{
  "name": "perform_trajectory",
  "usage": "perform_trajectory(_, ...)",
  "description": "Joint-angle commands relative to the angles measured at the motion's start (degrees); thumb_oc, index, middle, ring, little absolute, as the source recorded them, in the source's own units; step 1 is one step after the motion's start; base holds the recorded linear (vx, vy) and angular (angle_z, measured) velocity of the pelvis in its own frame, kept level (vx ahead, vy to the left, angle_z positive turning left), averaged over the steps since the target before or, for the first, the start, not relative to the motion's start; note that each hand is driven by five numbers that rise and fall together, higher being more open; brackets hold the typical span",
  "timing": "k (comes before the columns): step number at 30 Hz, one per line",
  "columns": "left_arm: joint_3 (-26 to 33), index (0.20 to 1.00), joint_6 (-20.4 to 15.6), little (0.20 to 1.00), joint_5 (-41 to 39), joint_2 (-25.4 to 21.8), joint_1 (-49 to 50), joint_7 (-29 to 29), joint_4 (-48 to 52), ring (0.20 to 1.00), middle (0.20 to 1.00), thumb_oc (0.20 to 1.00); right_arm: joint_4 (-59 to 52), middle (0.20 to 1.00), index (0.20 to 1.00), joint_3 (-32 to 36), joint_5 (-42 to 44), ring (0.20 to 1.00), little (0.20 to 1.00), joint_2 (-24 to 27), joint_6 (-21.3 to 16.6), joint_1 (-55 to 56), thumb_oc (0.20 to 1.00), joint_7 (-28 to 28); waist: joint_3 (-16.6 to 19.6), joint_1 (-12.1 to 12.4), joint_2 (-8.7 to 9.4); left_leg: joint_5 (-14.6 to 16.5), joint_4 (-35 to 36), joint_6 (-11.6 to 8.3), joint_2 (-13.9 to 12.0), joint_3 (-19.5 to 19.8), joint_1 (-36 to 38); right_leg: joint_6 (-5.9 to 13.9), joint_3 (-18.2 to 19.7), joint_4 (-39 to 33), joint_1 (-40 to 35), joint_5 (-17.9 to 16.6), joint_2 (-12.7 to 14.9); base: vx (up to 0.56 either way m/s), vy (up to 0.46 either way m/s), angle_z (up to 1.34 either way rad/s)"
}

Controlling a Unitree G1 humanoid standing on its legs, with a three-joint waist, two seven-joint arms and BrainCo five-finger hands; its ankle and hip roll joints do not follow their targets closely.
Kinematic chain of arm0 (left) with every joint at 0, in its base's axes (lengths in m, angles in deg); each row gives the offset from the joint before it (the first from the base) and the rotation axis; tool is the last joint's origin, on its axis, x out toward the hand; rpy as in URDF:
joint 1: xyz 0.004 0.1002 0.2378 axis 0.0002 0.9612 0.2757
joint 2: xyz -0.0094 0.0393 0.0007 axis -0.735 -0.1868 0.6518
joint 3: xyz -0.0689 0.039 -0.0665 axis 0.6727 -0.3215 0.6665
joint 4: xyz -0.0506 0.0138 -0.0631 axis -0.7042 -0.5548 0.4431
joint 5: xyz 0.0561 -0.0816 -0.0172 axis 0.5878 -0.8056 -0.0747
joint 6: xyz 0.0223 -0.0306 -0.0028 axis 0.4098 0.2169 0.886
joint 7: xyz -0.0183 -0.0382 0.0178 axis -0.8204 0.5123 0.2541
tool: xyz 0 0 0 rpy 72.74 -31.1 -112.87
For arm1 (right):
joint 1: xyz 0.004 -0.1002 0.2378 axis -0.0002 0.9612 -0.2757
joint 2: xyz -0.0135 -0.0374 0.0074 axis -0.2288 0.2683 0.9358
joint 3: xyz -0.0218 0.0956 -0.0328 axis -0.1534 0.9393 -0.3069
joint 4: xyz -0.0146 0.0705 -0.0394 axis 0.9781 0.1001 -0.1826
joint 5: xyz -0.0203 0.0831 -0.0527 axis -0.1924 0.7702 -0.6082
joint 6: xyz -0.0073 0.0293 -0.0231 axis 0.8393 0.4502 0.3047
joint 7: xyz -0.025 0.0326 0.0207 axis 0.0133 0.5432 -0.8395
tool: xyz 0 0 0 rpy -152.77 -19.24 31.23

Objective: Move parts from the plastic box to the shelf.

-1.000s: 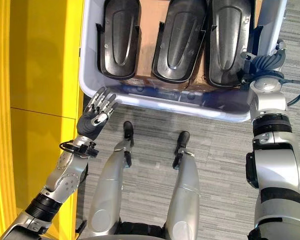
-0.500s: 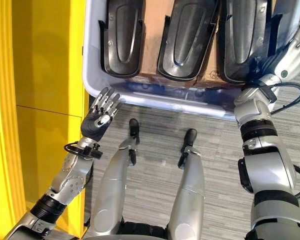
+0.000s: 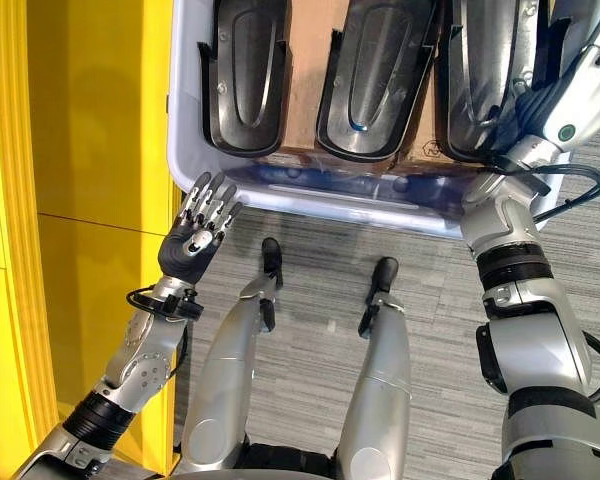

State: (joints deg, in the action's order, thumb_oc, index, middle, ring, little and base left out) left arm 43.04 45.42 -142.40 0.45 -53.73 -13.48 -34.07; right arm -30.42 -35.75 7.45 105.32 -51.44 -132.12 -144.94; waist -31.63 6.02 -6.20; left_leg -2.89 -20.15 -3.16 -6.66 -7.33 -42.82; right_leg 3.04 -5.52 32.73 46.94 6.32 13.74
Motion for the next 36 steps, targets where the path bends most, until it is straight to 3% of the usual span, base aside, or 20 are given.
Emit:
perform_trajectory(1, -0.4, 1.000, -2.5, 1.000, 0.1, 1.7, 2.3, -2.1, 2.3, 1.000, 1.000, 1.000, -1.9, 1.000, 1.000, -1.8, -0.6, 1.000, 1.000, 2.1, -2.6, 0.5, 1.000, 6.1, 1.8, -0.2, -2.08, 5.1, -0.3, 0.41, 1.1, 0.9, -0.3, 0.21, -4.1, 3.4, -2.6, 5.3, -0.3, 0.00, 0.000, 0.00)
perform_trajectory(4, 0.0, 1.000, -2.1, 1.000, 0.5, 2.0, 2.3, -2.3, 2.0, 1.000, 1.000, 1.000, -1.0, 1.000, 1.000, -3.7, 4.3, 1.000, 1.000, 1.9, -1.7, 0.4, 1.000, 7.4, 1.8, 0.0, -1.96, 5.2, -0.5, 0.47, 1.0, 0.8, -0.4, 0.10, -4.3, 3.4, -2.6, 5.4, -0.2, 0.00, 0.000, 0.00)
perform_trajectory(7, 0.4, 1.000, -1.7, 1.000, 0.3, 1.5, 2.2, -2.0, 2.2, 1.000, 1.000, 1.000, 0.4, 1.000, 1.000, -3.5, 10.0, 1.000, 1.000, 1.1, -3.7, 0.5, 1.000, 11.4, 1.8, 0.1, -1.91, 5.3, -0.9, 0.49, 1.0, 1.0, -0.8, 0.04, -4.4, 3.9, -2.2, 5.6, -0.2, 0.00, 0.000, 0.00)
perform_trajectory(14, 0.9, 1.000, -0.6, 1.000, 0.1, 1.3, 1.6, -2.5, 1.8, 1.000, 1.000, 1.000, 6.7, 1.000, 1.000, -8.1, 5.9, 1.000, 1.000, 0.4, -2.5, -2.1, 1.000, 24.0, 1.8, 1.1, -2.05, 5.4, -1.5, 0.64, 1.2, 1.5, -1.7, -0.17, -5.1, 5.1, -1.5, 6.0, -0.1, 0.00, -0.005, 0.00)
perform_trajectory(16, 1.2, 1.000, -0.3, 1.000, 0.2, 1.2, 1.5, -2.5, 1.7, 1.000, 1.000, 1.000, 8.3, 1.000, 1.000, -10.0, 12.0, 1.000, 1.000, 0.0, -2.5, -2.2, 1.000, 25.5, 1.8, 1.5, -1.88, 5.2, -1.5, 0.69, 1.1, 1.5, -2.0, -0.26, -5.5, 5.2, -1.3, 6.0, -0.2, 0.01, -0.043, 0.01)
perform_trajectory(18, 1.9, 1.000, 0.5, 1.000, 0.1, 0.9, 1.2, -2.6, 1.8, 1.000, 1.000, 1.000, 10.8, 1.000, 1.000, -9.6, 20.9, 1.000, 1.000, -1.5, -5.0, -1.7, 1.000, 30.3, 1.8, 1.7, -1.63, 5.0, -1.6, 0.73, 1.1, 1.6, -2.6, -0.45, -5.7, 5.6, -1.0, 6.2, -0.4, 0.01, -0.036, 0.01)
perform_trajectory(20, 2.0, 1.000, 0.7, 1.000, 0.3, 1.0, 1.1, -2.5, 1.9, 1.000, 1.000, 1.000, 11.1, 1.000, 1.000, -9.5, 24.1, 1.000, 1.000, -1.9, -5.9, -1.4, 1.000, 31.7, 1.8, 1.8, -1.60, 5.0, -1.7, 0.74, 1.1, 1.7, -2.8, -0.50, -5.8, 5.7, -0.8, 6.2, -0.4, 0.01, -0.018, 0.01)
perform_trajectory(21, 2.6, 1.000, 2.1, 1.000, 0.4, 0.8, 0.7, -1.5, 2.5, 1.000, 1.000, 1.000, 11.3, 1.000, 1.000, -8.2, 30.9, 1.000, 1.000, -3.6, -9.8, -0.3, 1.000, 35.8, 1.8, 1.9, -1.34, 5.2, -2.0, 0.81, 1.1, 1.9, -3.1, -0.66, -5.8, 6.3, -0.5, 6.5, -0.6, 0.03, -0.045, 0.04)
perform_trajectory(25, 3.3, 1.000, 3.9, 1.000, 0.9, 0.8, 0.1, -1.0, 3.0, 1.000, 1.000, 1.000, 9.6, 1.000, 1.000, -7.1, 38.6, 1.000, 1.000, -5.0, -12.8, 0.3, 1.000, 41.6, 1.8, 1.9, -0.89, 5.2, -2.5, 0.80, 1.1, 2.1, -3.3, -0.75, -5.9, 6.8, -0.4, 6.6, -0.7, 0.02, -0.034, 0.04)
perform_trajectory(31, 4.1, 1.000, 5.6, 1.000, 1.3, 0.8, 0.2, -1.0, 3.4, 1.000, 1.000, 1.000, 3.8, 1.000, 1.000, -4.1, 54.2, 1.000, 1.000, -9.0, -13.3, 2.5, 1.000, 51.7, 1.8, 1.8, -0.35, 5.3, -2.9, 0.70, 1.1, 2.1, -2.8, -0.85, -5.9, 7.2, -0.8, 6.9, -0.9, 0.01, -0.001, -0.02)
perform_trajectory(33, 4.3, 1.000, 6.2, 1.000, 1.2, 1.2, 0.1, -1.7, 3.2, 1.000, 1.000, 1.000, 1.9, 1.000, 1.000, -2.9, 56.1, 1.000, 1.000, -11.5, -13.7, 3.8, 1.000, 54.6, 1.8, 1.9, -0.54, 5.5, -3.6, 0.76, 1.3, 2.1, -2.7, -0.94, -5.5, 8.2, -0.7, 7.3, -0.8, 0.05, 0.006, -0.03)
perform_trajectory(36, 4.4, 1.000, 6.2, 1.000, 1.2, 1.1, 0.3, -2.4, 2.6, 1.000, 1.000, 1.000, 0.1, 1.000, 1.000, -2.9, 53.6, 1.000, 1.000, -13.4, -13.5, 4.8, 1.000, 53.4, 1.8, 1.9, -0.62, 5.5, -3.8, 0.79, 1.3, 2.1, -2.6, -0.92, -5.3, 8.4, -0.8, 7.2, -0.9, 0.03, -0.001, 0.03)
